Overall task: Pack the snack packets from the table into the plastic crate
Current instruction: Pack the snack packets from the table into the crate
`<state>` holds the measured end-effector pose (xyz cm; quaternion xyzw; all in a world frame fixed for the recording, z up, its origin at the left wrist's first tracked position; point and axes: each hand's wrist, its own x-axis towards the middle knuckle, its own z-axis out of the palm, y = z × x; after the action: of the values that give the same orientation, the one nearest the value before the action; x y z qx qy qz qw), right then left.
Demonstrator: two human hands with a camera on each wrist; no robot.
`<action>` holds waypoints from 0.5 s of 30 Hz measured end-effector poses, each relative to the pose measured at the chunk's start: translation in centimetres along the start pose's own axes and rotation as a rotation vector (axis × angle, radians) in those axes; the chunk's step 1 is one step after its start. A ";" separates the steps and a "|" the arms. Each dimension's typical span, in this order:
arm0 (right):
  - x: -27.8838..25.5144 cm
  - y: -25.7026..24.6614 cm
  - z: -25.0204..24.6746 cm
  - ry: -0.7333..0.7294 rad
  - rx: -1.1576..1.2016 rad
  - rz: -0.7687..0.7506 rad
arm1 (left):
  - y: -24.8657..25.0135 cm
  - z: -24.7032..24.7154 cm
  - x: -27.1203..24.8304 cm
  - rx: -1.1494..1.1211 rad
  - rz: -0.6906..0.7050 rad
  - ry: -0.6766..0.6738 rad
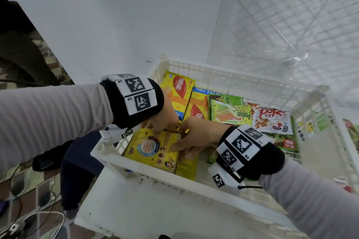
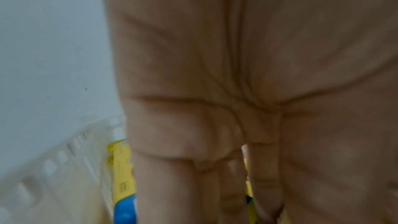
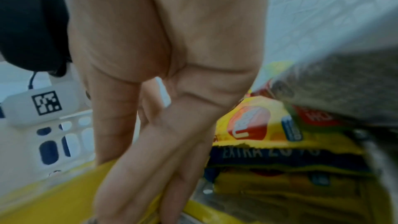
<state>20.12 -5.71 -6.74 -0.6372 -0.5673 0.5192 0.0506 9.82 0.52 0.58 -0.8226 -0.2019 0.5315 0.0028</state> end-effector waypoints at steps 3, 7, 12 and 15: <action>0.0 -0.3 0.1 -0.009 -0.053 -0.029 | 0.8 0.1 0.7 -0.084 -0.070 0.013; -0.4 -0.4 0.7 0.052 -0.194 -0.120 | 1.0 -0.2 -0.3 0.073 -0.049 -0.008; -1.1 -0.5 0.9 0.060 -0.311 -0.163 | 0.1 0.2 1.3 -0.022 -0.056 0.060; -1.7 -0.8 0.8 0.038 -0.382 -0.164 | -0.6 -0.3 0.5 -0.109 -0.054 0.280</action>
<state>19.32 -7.15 -5.61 -0.5965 -0.7045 0.3841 -0.0185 10.04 1.31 0.37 -0.8818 -0.2502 0.3997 0.0007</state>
